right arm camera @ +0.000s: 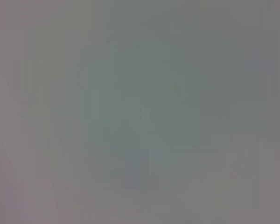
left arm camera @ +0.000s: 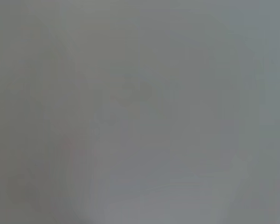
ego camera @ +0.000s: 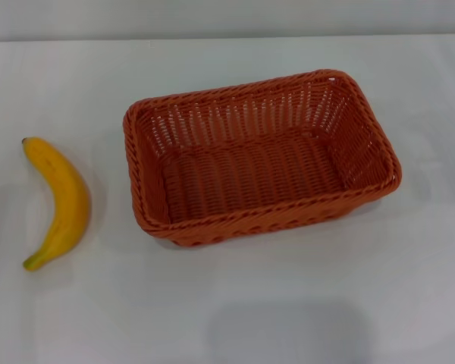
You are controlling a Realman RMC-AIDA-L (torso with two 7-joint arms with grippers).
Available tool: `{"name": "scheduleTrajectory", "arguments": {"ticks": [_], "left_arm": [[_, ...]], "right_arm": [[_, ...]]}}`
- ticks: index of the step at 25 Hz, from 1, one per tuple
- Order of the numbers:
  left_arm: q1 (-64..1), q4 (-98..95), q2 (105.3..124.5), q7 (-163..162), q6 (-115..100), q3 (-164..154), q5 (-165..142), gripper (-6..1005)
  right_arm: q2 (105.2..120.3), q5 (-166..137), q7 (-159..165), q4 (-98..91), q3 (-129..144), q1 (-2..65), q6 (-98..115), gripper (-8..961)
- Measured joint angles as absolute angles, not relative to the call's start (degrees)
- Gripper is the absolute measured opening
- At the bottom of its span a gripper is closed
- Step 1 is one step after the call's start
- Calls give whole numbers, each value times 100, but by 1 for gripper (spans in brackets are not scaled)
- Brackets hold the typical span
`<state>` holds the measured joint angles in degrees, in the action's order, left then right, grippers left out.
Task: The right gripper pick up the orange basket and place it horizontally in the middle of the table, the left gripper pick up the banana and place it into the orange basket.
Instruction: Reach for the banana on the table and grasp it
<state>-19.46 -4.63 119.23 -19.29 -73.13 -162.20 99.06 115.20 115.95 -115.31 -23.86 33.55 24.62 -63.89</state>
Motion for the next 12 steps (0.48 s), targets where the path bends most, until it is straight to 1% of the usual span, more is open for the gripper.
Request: {"name": "scheduleTrajectory", "arguments": {"ticks": [1,3,6,12], "left_arm": [[-1944,-484,11925,-1931,-7292,-16220,9904,876],[-1933,-544,11930,-1932,-7258,-16218,9905,876],[-1919,-638,11936,-1934,-7251,-16216,9905,876],[-1942,-778,11935,-1934,-7243,-16260,9872,876]], "right_arm": [[11520,11595,-11531,-2386,3355,2462,-6389,690],[11551,12986,-14031,-1296,3356,2805,-6461,690],[11579,13748,-15227,-725,3355,3065,-6463,690],[11584,13853,-15545,-484,3406,3264,-6110,686]]}}
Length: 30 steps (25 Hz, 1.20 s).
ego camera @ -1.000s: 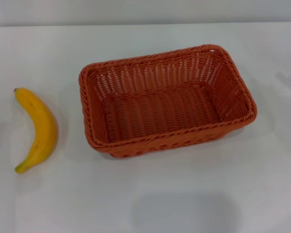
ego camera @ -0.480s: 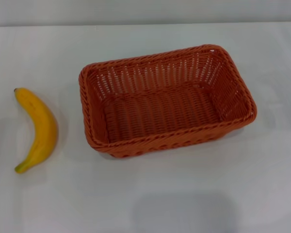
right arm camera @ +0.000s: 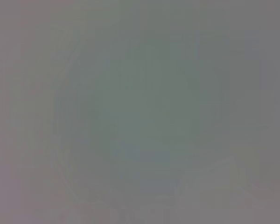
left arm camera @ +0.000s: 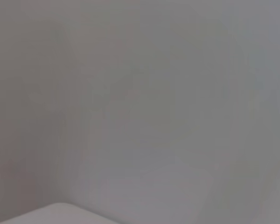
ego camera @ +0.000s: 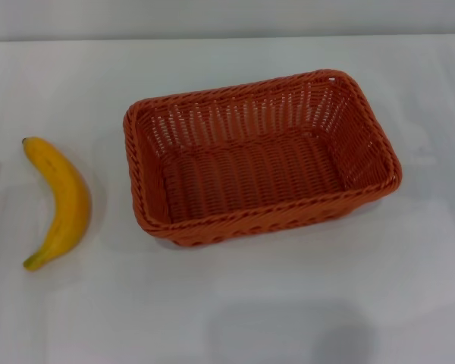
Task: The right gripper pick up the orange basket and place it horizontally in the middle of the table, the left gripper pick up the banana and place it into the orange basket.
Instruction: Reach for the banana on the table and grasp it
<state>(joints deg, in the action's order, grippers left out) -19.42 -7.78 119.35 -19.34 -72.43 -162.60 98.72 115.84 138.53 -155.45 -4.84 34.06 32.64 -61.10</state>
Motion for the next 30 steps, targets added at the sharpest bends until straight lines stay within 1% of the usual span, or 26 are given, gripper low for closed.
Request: {"name": "scheduleTrajectory", "arguments": {"ticks": [5,8,11,16,19,22,25,28,30], "left_arm": [[-2011,-789,11920,-2053,-7217,-16266,9697,876],[-2064,-640,11885,-2627,-7094,-16268,9230,876],[-2107,-153,11858,-3741,-7037,-16269,8648,875],[-2213,1180,11800,-6446,-6874,-16272,7480,875],[-2264,1777,11690,-7855,-6981,-16287,6758,875],[-2340,2224,11541,-8809,-7235,-16287,6201,875],[-2576,2778,11329,-9737,-7591,-16293,5420,875],[-2840,3273,11162,-10419,-7976,-16295,4626,875],[-3060,3684,11085,-10872,-8317,-16295,4116,875]], "right_arm": [[11583,13820,-15628,-468,3598,3272,-6012,678],[11556,13820,-15755,-520,3830,3233,-5958,667],[11534,13824,-15851,-582,3939,3222,-5790,654],[11537,13828,-15836,-596,3953,3206,-5685,631],[11553,13828,-15797,-560,3988,3204,-5623,627],[11565,13830,-15780,-549,4007,3220,-5383,628],[11566,13832,-15763,-548,3999,3235,-5210,628],[11565,13835,-15757,-579,3971,3215,-5186,628],[11551,13835,-15755,-584,3963,3209,-5185,629]]}}
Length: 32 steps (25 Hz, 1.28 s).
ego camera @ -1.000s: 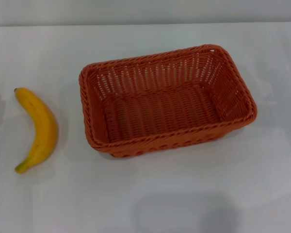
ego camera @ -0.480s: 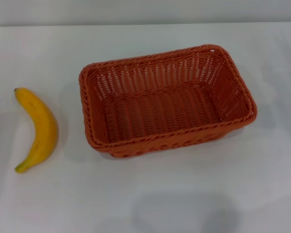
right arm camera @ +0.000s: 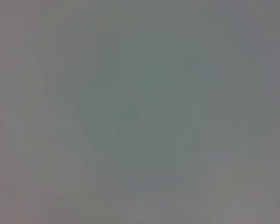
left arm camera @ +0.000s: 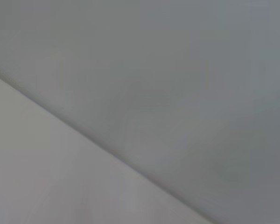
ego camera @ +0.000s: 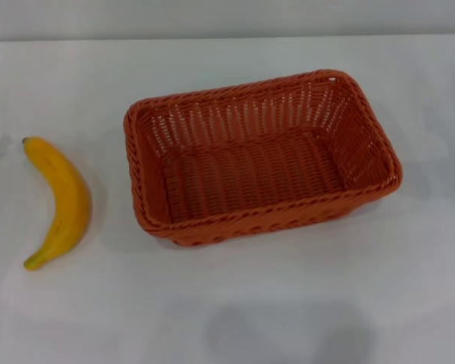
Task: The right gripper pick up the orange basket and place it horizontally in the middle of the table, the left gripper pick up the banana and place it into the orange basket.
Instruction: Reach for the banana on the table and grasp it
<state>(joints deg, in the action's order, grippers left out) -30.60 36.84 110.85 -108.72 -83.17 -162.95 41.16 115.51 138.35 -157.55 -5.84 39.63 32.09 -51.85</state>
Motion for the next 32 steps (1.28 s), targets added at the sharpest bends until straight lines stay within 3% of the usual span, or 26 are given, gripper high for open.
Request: {"name": "scheduleTrajectory", "arguments": {"ticks": [11,16,22,32], "left_arm": [[-4144,5246,10807,-12550,-9787,-16309,2069,874],[-4812,5382,10563,-13133,-10118,-16319,510,874],[-5501,5282,10439,-13695,-10187,-16322,-914,874],[-5718,4363,10284,-14658,-9520,-16321,-1939,874]], "right_arm": [[11529,13834,-15752,-666,4013,3053,-5283,630],[11501,13834,-15779,-688,4015,3043,-5282,631],[11483,13834,-15776,-735,4118,3086,-5256,632],[11517,13834,-15750,-756,4158,3151,-5280,633]]}}
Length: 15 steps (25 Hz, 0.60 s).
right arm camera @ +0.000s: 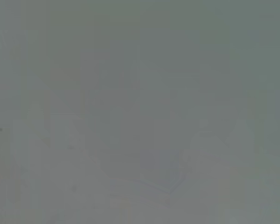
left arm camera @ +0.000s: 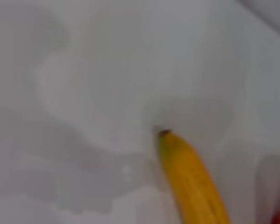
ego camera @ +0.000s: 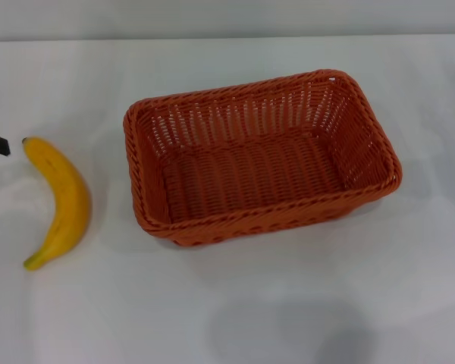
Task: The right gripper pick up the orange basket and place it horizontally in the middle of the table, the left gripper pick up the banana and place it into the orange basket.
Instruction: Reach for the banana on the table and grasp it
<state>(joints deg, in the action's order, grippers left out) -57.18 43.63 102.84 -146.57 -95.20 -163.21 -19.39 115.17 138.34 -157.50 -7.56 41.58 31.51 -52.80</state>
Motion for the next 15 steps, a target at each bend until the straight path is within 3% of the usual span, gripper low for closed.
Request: {"name": "scheduleTrajectory", "arguments": {"ticks": [15], "left_arm": [[-5603,2810,10194,-15096,-7946,-16304,-1826,874]], "right_arm": [[11540,13834,-15744,-708,4158,3092,-5502,635]]}}
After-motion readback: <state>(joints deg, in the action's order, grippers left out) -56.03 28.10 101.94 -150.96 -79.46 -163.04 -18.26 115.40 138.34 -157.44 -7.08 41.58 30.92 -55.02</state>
